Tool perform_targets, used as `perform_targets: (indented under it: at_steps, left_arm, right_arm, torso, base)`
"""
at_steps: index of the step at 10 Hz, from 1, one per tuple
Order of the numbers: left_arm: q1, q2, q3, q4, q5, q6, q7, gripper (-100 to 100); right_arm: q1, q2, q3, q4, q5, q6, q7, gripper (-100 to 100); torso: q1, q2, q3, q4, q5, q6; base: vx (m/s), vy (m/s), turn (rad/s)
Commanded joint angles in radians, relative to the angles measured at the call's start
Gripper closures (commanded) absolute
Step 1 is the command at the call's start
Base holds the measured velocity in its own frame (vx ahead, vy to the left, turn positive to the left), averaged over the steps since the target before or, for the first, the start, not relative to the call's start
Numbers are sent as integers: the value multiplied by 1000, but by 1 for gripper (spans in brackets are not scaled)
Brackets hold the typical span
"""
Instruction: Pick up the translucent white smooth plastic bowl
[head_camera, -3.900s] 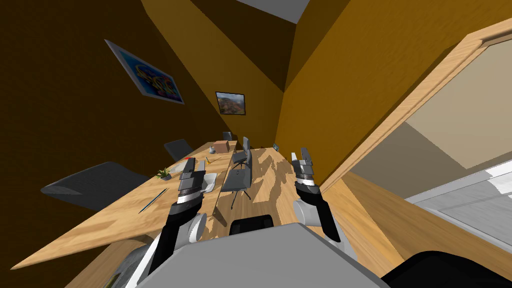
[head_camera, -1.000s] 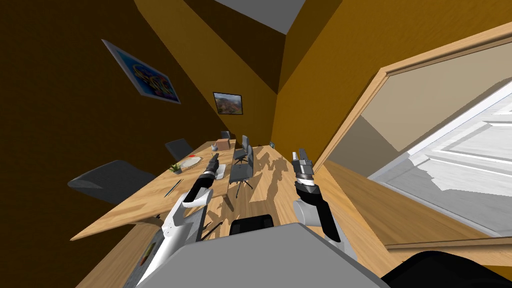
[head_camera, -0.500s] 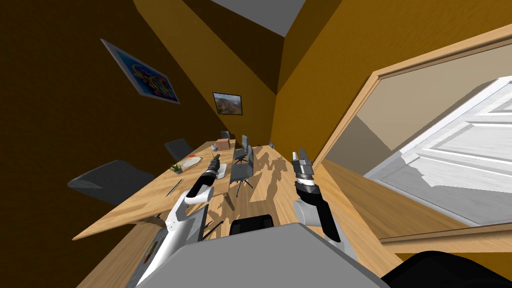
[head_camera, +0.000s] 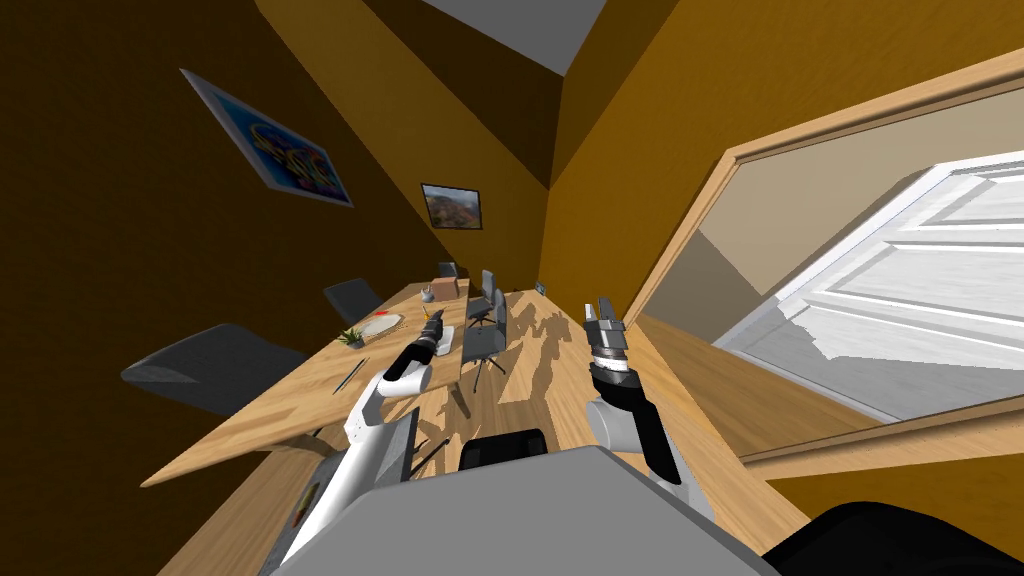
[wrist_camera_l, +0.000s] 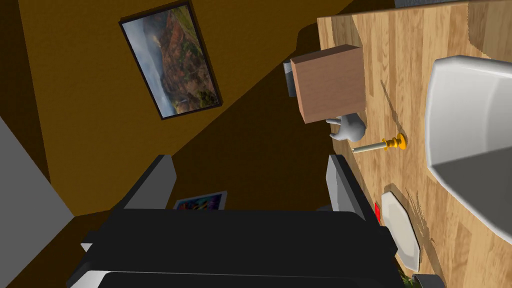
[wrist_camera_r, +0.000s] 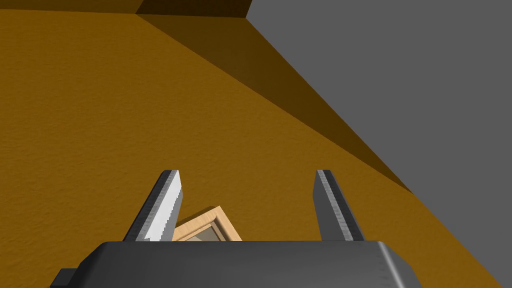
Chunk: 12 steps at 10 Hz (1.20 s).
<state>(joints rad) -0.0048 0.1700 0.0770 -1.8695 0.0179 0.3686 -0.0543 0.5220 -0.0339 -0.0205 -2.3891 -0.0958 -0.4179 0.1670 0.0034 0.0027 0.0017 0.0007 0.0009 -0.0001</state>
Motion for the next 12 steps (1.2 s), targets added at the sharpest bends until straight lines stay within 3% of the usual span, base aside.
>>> perform_targets:
  at_steps: [1, 5, 7, 10, 12]
  left_arm:
    - [-16, 6, 3, 12, 6, 50, 9, -100]
    - [-66, 11, 10, 59, 15, 154, 44, -100]
    - [-66, 11, 10, 59, 15, 191, 44, -100]
    - [-113, 18, 17, 105, 25, 282, 83, -100]
    - [-113, 18, 17, 105, 25, 315, 83, -100]
  right_arm:
    - [0, 0, 0, 0, 0, 0, 0, 0]
    - [0, 0, 0, 0, 0, 0, 0, 0]
    - [0, 0, 0, 0, 0, 0, 0, 0]
    - [0, 0, 0, 0, 0, 0, 0, 0]
    - [0, 0, 0, 0, 0, 0, 0, 0]
  torso:
    - [0, 0, 0, 0, 0, 0]
    - [0, -2, -1, 0, 0, 0]
    - [0, -1, -1, 0, 0, 0]
    - [-1, -2, -1, -1, 0, 0]
    - [1, -3, -1, -1, 0, -1]
  base:
    - [-36, 51, -54]
    - [-24, 42, -52]
    - [-23, 42, -26]
    - [-18, 47, -80]
    - [-8, 53, -19]
